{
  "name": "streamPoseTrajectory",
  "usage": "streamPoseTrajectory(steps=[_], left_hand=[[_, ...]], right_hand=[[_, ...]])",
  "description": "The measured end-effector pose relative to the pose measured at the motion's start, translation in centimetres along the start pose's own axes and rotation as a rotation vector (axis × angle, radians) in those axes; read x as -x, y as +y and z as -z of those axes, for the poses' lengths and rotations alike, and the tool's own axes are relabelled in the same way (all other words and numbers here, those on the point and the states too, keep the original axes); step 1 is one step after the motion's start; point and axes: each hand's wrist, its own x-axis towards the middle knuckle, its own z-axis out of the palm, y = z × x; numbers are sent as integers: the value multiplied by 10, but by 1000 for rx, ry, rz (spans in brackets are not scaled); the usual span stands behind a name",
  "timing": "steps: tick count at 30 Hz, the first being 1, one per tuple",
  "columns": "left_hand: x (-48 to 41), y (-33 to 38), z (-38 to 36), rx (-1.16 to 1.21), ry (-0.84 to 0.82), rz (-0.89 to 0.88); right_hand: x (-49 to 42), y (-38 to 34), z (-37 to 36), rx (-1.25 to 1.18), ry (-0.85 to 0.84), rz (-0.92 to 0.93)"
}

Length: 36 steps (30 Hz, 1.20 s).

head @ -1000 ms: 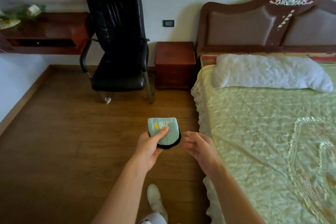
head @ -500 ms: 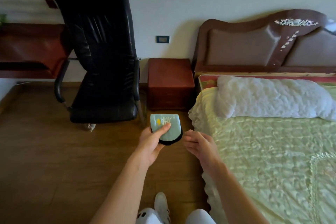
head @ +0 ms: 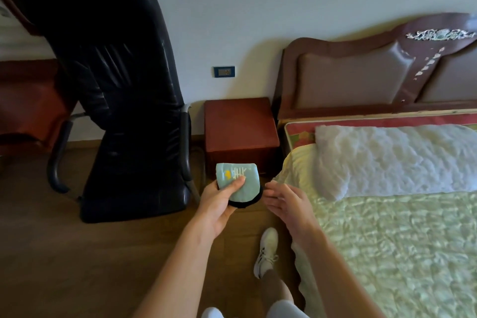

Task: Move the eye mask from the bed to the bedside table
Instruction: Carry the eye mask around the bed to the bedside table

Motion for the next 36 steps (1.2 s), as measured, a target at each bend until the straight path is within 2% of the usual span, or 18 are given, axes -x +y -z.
streamPoseTrajectory(steps=[5, 11, 16, 26, 36], left_hand=[[-72, 43, -40, -19, 7, -18], [-167, 110, -104, -18, 36, -42], [-226, 154, -134, 50, 53, -81], [-315, 215, -143, 61, 96, -57], [-399, 275, -123, 148, 112, -1]], right_hand=[[-88, -43, -1, 30, -4, -11], [-199, -133, 1, 114, -40, 1], [-268, -185, -5, 133, -69, 30], [-363, -218, -41, 156, -92, -48], [-451, -248, -96, 165, -28, -75]])
